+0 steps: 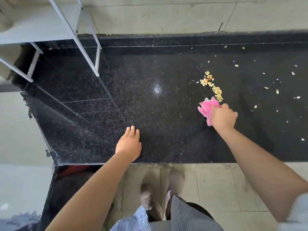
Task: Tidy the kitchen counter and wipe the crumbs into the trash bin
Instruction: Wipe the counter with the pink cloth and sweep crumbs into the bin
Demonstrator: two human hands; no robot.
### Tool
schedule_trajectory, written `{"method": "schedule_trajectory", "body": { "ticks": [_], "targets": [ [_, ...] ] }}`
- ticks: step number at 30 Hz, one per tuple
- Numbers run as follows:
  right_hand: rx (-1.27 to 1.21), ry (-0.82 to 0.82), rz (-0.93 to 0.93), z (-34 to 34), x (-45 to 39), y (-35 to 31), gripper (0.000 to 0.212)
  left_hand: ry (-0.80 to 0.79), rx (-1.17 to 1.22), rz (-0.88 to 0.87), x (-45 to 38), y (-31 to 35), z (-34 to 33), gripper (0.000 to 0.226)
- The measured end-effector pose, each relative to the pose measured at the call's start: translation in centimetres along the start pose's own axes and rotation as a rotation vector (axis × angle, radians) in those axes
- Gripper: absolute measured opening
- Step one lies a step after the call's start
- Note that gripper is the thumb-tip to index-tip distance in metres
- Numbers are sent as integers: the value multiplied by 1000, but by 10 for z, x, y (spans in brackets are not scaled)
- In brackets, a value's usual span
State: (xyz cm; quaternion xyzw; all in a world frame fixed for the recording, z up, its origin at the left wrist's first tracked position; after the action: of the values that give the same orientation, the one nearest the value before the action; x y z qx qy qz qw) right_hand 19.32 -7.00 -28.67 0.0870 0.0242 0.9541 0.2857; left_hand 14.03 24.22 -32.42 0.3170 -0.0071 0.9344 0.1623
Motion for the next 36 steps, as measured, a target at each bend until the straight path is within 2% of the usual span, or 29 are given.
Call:
{"method": "schedule_trajectory", "body": {
  "ticks": [2,5,7,8,11,13,15,17,18,21,24,27,29,31,34,36],
  "targets": [
    [-52,63,23,12,5,0,31,-5,2,1,0,0,0,56],
    [-186,327,171,35,54,-24,21,-7,2,-5,0,1,-1,56],
    [-219,377,275,35,103,-48,19,4,11,-16,0,0,0,56],
    [-231,339,333,27,126,-62,14,9,20,-24,0,-1,0,57],
    [-231,84,447,-14,182,-98,42,1,24,-37,-2,-3,-1,58],
    [-234,37,455,-32,197,-104,43,0,22,-40,-3,-4,-2,58],
    [-262,34,464,-39,196,-97,35,11,24,-40,-2,-4,-2,58],
    [-344,105,413,-35,177,-70,15,12,28,-36,-1,-3,-2,58],
    [-407,122,309,-31,158,-50,14,9,25,-34,-1,-3,-2,57],
    [-516,75,-26,-25,94,22,30,4,10,-43,-1,-3,-2,58],
    [-374,51,-118,-21,56,56,32,1,-5,-60,0,-3,-3,59],
    [-246,97,-40,-8,58,29,30,4,-6,-61,0,-5,-4,61],
    [-228,200,96,4,88,-9,27,3,-11,-70,0,-5,-5,61],
    [-272,296,258,10,129,-46,14,-1,-25,-76,0,-5,-5,61],
    [-217,219,431,-13,167,-75,29,-12,-27,-69,0,-5,-2,61],
    [-151,200,467,-27,171,-63,29,-17,-38,-46,0,-2,3,60]
  ]
}}
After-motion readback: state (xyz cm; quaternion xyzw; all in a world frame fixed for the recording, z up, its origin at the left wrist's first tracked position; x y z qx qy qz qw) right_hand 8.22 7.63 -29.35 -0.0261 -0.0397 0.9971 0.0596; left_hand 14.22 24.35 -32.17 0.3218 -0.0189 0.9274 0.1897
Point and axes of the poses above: each hand's wrist, its own x-axis away from the middle knuckle, its own z-axis out of the back of the hand, y = z × x, the point moved 9 cm from there along -x, towards the middle knuckle, and after that the axes turned 11 degrees about -z, right-handed, at the moved point
